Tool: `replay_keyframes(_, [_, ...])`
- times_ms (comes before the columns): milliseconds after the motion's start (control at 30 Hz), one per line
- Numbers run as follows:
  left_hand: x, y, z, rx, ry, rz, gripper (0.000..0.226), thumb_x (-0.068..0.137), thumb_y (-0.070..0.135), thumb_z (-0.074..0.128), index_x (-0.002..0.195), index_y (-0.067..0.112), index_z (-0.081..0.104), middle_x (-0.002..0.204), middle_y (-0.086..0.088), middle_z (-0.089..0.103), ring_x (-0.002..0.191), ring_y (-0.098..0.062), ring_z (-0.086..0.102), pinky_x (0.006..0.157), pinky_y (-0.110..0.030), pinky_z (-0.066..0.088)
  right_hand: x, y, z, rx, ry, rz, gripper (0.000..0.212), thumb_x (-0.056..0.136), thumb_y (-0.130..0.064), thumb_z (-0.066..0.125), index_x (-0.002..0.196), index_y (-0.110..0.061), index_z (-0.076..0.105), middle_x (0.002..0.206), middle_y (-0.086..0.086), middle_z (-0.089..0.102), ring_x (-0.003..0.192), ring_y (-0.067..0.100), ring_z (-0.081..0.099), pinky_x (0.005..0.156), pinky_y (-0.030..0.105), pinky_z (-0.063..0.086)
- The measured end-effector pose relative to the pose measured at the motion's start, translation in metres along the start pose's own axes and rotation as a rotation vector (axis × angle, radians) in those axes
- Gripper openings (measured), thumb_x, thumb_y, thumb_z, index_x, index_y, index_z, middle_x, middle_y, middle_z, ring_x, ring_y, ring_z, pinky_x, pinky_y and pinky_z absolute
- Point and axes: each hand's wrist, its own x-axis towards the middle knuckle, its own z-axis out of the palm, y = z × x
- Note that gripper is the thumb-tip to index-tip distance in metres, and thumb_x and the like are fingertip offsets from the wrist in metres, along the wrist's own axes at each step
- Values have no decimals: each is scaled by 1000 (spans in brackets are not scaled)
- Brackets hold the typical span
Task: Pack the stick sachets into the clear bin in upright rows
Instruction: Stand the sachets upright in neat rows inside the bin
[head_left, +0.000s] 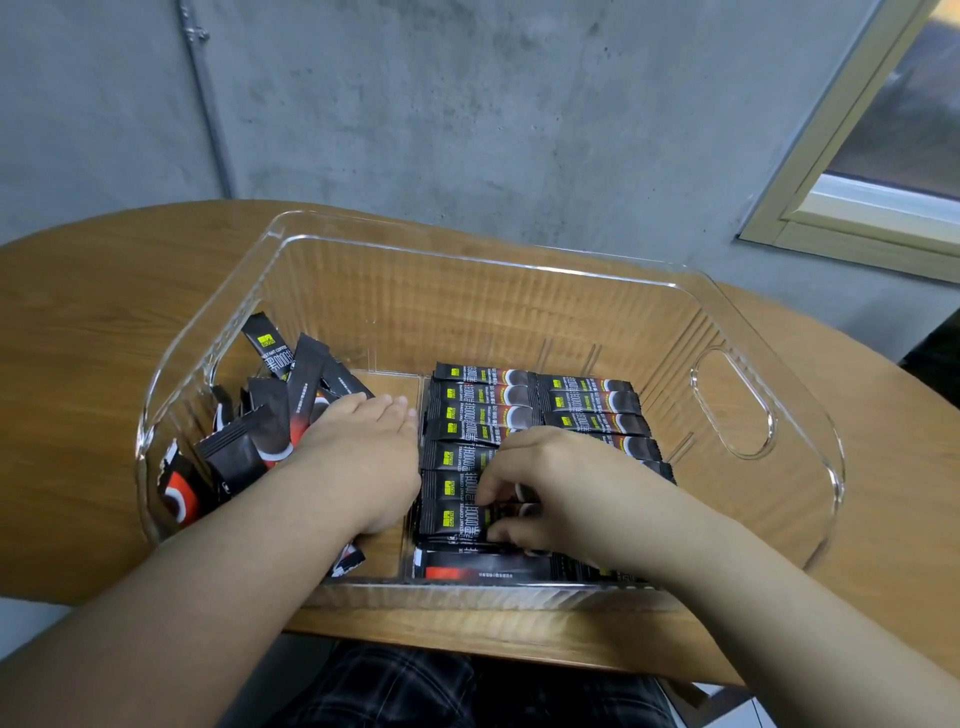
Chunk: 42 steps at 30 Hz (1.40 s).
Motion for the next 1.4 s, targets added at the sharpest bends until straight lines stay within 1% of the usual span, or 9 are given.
replay_keyframes(267, [1, 2, 1, 44, 8, 8, 60, 103, 26, 24, 152, 5, -5, 160, -10, -10, 148, -22, -5, 118, -37, -2, 46, 8, -27, 184, 72, 122, 11, 87, -24, 68, 98, -20, 70, 80, -16, 58, 55, -15, 50, 55, 1, 36])
replay_keyframes(433, [1, 1, 2, 24, 19, 6, 63, 101, 24, 28, 152, 5, -3, 160, -11, -7, 148, -23, -5, 119, -37, -3, 111, -7, -36, 420, 72, 66, 18, 88, -20, 67, 103, -12, 70, 83, -8, 63, 69, -3, 56, 64, 3, 42])
replay_keyframes(567, [2, 2, 0, 25, -4, 13, 64, 100, 22, 27, 151, 4, -7, 160, -10, -13, 148, -22, -9, 118, -37, -5, 148, -31, -40, 577, -27, 45, 23, 88, -31, 66, 101, -12, 71, 73, -9, 63, 61, 0, 54, 54, 5, 43])
replay_keyframes(733, [1, 1, -1, 46, 0, 32, 66, 99, 23, 29, 150, 2, -7, 159, -13, -12, 147, -24, -8, 118, -38, -2, 167, -50, -37, 528, -154, 17, 24, 79, -41, 74, 74, -18, 70, 71, -8, 67, 67, 5, 59, 69, 19, 43])
replay_keyframes(800, [2, 1, -1, 45, 3, 28, 66, 100, 23, 30, 151, 2, -6, 160, -13, -12, 147, -24, -8, 118, -38, -2, 167, -51, -36, 533, -152, -22, 28, 79, -35, 75, 68, -15, 60, 60, -7, 56, 59, 8, 49, 62, 19, 38])
replay_keyframes(900, [3, 2, -1, 40, 5, 22, 66, 100, 25, 31, 151, 3, -5, 160, -12, -11, 148, -23, -7, 118, -37, -2, 162, -44, -33, 655, -82, -54, 35, 82, -19, 74, 62, -16, 45, 56, -6, 43, 56, 8, 39, 53, 16, 32])
replay_keyframes(1000, [3, 2, -1, 30, 0, 11, 66, 100, 25, 31, 151, 4, -5, 160, -11, -12, 148, -23, -7, 118, -37, -3, 157, -31, -29, 770, 20, -48, 25, 82, -11, 72, 69, -14, 51, 58, -4, 49, 59, 11, 44, 60, 19, 38])
replay_keyframes(1267, [1, 1, 0, -2, 4, -1, 62, 101, 19, 26, 151, 5, -8, 160, -9, -14, 147, -21, -10, 118, -36, -6, 125, -7, -42, 818, 525, 47, 15, 88, -11, 66, 78, -18, 56, 63, -3, 54, 58, 8, 48, 57, 14, 38])
replay_keyframes(1400, [1, 1, 2, -9, 4, 0, 62, 100, 18, 24, 151, 6, -9, 160, -7, -15, 147, -20, -10, 118, -36, -6, 86, 14, -42, 762, 645, 154, 15, 94, -15, 58, 79, -21, 59, 69, -7, 59, 58, 2, 53, 61, 17, 45])
